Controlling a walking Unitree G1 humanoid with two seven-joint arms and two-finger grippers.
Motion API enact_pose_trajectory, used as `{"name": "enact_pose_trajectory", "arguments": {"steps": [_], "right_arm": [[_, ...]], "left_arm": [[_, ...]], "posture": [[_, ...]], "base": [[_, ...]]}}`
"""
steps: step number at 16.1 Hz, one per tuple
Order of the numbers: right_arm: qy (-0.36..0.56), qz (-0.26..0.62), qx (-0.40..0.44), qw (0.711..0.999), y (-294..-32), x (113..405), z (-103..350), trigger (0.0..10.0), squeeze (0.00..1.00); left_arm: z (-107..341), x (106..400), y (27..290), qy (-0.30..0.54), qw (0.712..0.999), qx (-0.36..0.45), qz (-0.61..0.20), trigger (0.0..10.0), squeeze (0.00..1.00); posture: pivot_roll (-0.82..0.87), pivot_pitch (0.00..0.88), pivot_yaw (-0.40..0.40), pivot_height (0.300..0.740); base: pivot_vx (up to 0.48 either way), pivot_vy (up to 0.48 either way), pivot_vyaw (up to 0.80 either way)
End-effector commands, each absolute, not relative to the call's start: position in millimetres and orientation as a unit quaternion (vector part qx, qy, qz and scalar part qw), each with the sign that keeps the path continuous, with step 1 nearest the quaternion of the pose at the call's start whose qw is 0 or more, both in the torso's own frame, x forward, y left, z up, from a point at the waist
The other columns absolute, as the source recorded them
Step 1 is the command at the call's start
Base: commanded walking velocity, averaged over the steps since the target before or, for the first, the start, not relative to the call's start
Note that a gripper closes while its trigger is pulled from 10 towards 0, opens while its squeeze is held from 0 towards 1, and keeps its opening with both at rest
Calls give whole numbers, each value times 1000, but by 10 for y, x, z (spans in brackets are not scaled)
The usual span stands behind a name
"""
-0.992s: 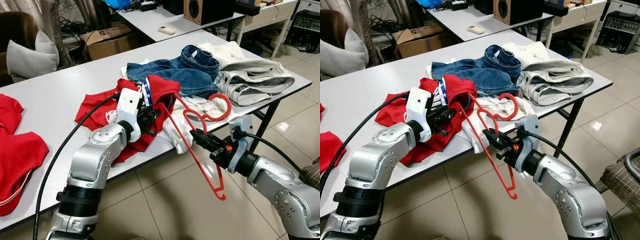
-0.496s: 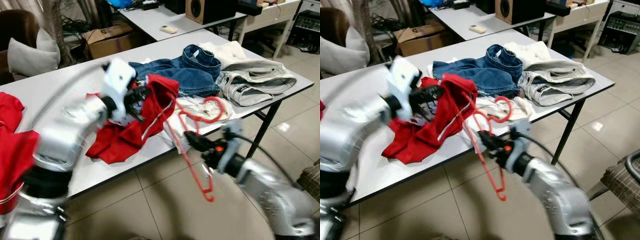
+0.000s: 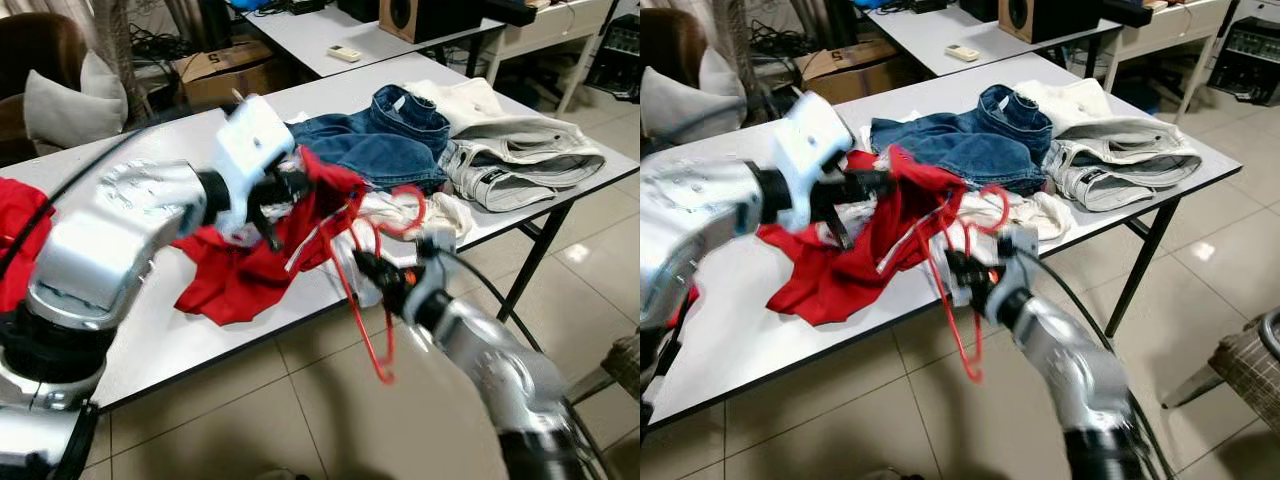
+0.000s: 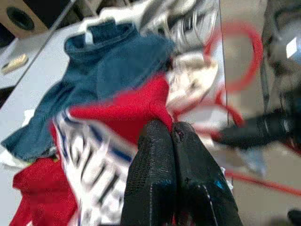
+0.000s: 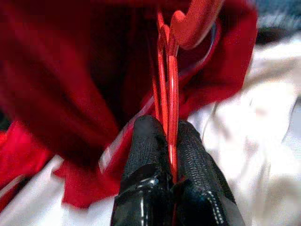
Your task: Hang hanger
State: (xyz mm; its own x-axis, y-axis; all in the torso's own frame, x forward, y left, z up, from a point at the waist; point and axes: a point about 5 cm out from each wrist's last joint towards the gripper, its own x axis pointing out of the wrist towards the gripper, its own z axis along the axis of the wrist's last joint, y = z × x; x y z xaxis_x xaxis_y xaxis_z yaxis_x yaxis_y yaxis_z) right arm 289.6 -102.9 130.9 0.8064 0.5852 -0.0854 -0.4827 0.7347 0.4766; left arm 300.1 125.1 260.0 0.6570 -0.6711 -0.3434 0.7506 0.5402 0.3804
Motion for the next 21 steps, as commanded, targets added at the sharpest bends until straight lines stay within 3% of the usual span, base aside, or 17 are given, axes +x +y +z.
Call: {"name": "enact_pose_trajectory", "arguments": {"steps": [1,7,15,17,21], "right_arm": [[93,280,230,927,-1023,2933,1395,10000,0],[159,305,226,911,-898,2553,1314,10000,0],[193,347,194,897,-1008,2185,1453,10000,0],[198,297,182,916,-1138,2256,1393,10000,0],[186,306,185,915,-1212,2246,1520,10000,0]], "left_arm": [[2504,3057,1325,93,878,276,-379,0,0],[2586,3311,1445,45,916,286,-276,0,0],[2635,3377,1346,7,918,275,-286,0,0],[2639,3353,1278,5,914,263,-309,0,0],[2589,3389,1332,11,916,274,-294,0,0]], "posture": [[16,31,111,740],[-2,32,100,740],[-47,37,114,740],[-49,36,114,740],[-62,37,109,740]], "base": [[0,0,0],[0,0,0],[0,0,0],[0,0,0],[0,0,0]]}}
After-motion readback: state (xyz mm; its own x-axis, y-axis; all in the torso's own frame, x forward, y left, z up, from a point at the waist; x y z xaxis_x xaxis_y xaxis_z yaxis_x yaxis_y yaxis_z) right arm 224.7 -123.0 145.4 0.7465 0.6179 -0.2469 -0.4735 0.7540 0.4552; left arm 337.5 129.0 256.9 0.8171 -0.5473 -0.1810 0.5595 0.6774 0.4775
